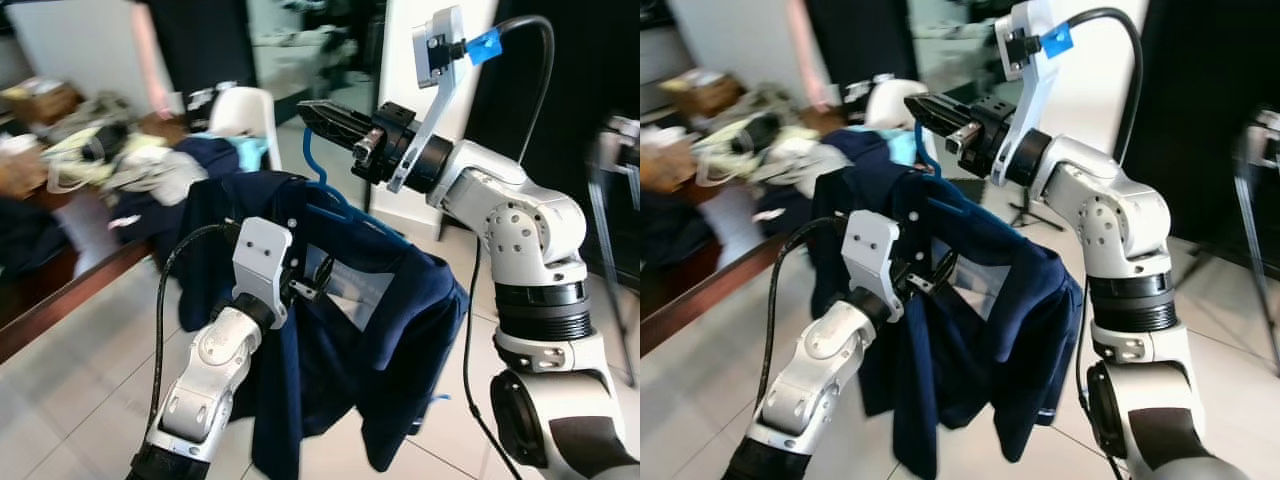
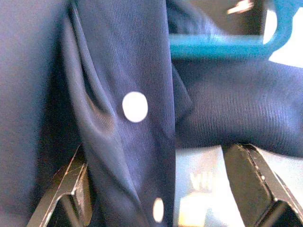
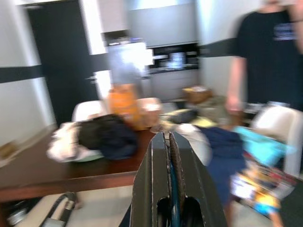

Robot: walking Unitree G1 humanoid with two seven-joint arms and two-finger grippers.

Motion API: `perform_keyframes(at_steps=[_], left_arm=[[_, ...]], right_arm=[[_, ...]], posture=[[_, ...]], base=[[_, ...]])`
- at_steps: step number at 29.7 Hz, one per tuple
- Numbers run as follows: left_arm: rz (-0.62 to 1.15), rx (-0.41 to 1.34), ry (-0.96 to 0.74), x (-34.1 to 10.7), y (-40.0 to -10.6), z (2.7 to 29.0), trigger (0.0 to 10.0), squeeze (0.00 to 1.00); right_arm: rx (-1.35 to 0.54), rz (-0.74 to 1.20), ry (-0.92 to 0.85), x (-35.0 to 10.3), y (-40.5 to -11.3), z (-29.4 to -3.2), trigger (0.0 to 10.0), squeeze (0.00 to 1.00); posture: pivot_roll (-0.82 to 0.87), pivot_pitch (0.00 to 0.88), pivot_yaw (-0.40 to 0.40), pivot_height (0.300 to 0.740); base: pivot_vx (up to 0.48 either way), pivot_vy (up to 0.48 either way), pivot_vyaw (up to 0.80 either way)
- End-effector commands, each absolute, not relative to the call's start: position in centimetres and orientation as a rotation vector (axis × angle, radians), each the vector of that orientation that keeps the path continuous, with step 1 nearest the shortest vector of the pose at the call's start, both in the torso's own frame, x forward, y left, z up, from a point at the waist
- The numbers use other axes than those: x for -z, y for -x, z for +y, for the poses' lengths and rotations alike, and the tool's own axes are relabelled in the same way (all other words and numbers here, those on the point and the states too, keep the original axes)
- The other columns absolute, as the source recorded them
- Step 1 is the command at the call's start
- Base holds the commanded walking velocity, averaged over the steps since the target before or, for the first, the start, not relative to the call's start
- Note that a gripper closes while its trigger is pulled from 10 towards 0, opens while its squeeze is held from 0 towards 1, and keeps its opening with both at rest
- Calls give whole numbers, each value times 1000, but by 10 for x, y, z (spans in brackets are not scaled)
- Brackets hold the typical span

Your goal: Hang hanger

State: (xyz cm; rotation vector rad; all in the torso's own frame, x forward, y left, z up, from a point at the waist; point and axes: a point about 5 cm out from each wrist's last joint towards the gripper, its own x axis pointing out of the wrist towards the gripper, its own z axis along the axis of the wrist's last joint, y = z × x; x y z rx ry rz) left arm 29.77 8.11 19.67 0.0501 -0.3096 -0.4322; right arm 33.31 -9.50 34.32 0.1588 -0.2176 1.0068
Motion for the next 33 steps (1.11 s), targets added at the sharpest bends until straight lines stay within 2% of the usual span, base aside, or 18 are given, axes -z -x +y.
perform_keyframes(at_steps=[1, 13, 20, 22, 25, 33], left_arm=[[-321, 403, -72, -197, -301, 85, 10000, 0], [-355, 324, -150, -204, -310, 104, 10000, 0], [-357, 331, -149, -206, -314, 106, 10000, 0], [-338, 344, -64, -203, -314, 105, 10000, 0], [-328, 334, -39, -202, -313, 109, 10000, 0], [-310, 260, -46, -202, -314, 129, 10000, 0]], right_arm=[[-997, -216, -180, -344, -334, -95, 0, 0], [-1017, -204, -187, -341, -329, -92, 0, 0], [-1016, -185, -176, -333, -326, -87, 0, 0], [-934, -114, -123, -312, -335, -88, 0, 0], [-888, -75, -95, -299, -339, -91, 0, 0], [-781, 51, -83, -257, -347, -99, 0, 0]], posture=[[-59, 0, 46, 740], [-68, 0, 49, 740], [-76, 0, 43, 740], [-81, 0, 42, 740], [-81, 0, 40, 740], [-77, 0, 37, 740]], base=[[0, 0, -781], [0, 0, -783], [0, 0, 0], [0, 0, 0], [0, 0, 0], [0, 0, -91]])
